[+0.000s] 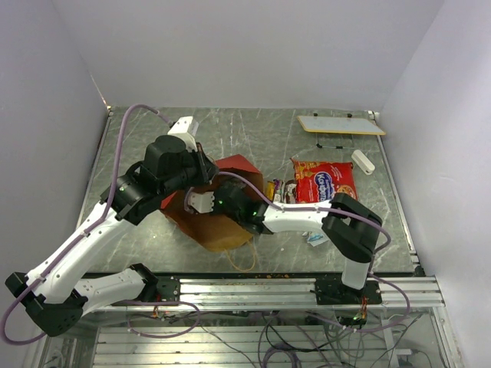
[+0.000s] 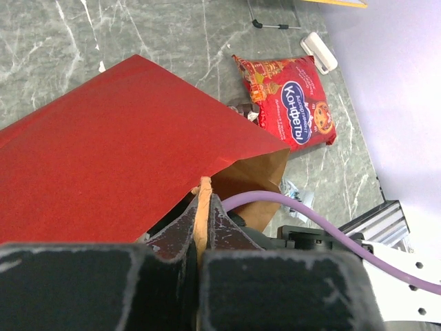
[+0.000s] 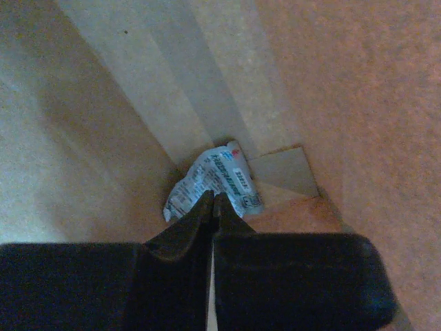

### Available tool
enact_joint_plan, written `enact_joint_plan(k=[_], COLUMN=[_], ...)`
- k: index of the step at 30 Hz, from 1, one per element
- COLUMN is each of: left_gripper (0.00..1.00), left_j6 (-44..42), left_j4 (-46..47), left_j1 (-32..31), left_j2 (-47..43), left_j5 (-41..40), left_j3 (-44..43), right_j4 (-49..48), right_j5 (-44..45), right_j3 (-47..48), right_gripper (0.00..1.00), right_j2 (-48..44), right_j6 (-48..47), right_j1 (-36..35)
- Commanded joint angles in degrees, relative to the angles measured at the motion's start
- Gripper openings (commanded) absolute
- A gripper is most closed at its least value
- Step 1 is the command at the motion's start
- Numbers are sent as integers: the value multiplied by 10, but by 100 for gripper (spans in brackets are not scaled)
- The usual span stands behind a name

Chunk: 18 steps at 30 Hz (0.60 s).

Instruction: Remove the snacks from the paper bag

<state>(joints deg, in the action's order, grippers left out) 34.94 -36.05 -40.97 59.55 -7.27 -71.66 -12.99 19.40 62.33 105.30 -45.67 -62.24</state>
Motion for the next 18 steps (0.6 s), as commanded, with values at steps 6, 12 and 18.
enact_joint_plan(k=[6, 12, 18], left_gripper=[7, 7, 7], left_j6=[-6, -18, -24], left_j4=[4, -4, 1], left_j1=[6, 6, 5], left_j2=[2, 13, 14], left_j5=[6, 16, 24], left_j3=[-16, -26, -26], right_j4=[-16, -21, -18], right_j5=[175, 212, 240], right_j3=[69, 101, 124], right_gripper=[4, 4, 4], right_j2=[99, 133, 179], right_j6=[13, -19, -44], right_j1=[4, 22, 47])
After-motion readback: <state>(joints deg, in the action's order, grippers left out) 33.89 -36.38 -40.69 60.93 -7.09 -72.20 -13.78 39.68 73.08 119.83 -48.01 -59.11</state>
